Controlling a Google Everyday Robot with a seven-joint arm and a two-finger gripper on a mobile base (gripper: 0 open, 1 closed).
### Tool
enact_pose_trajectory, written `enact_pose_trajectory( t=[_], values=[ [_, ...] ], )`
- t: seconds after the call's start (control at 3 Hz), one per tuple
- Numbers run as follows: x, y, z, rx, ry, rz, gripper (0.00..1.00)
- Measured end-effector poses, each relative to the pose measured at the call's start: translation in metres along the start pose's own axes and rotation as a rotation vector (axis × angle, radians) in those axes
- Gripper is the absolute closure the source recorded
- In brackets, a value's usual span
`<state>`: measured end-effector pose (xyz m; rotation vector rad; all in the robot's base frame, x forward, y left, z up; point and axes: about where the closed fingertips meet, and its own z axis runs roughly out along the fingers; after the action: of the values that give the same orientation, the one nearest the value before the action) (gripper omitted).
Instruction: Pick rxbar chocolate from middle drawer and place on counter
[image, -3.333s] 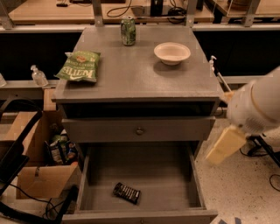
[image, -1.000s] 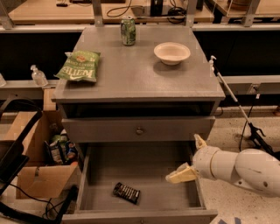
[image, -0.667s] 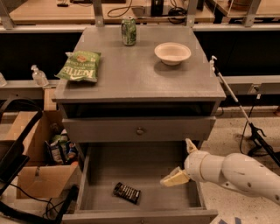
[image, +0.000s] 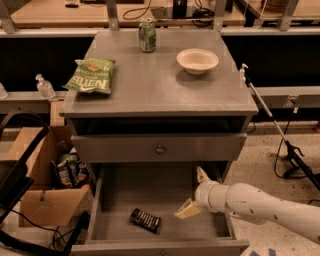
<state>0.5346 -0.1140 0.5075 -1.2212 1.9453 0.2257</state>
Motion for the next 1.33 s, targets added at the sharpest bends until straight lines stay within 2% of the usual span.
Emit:
enact_pose_trajectory(
  t=[0.33,0.67,1.0,1.33],
  values=[
    [-0.004,-0.008,0.008,0.028,-0.003,-0.012,0.0],
    [-0.007,-0.003,0.018,0.005,-0.006,-0.021,0.0],
    [0.005,0.019,0.06,-0.065,0.023,-0.04,0.0],
    [0.009,0.05,0.108,-0.158,0.035,-0.073,0.0]
  ],
)
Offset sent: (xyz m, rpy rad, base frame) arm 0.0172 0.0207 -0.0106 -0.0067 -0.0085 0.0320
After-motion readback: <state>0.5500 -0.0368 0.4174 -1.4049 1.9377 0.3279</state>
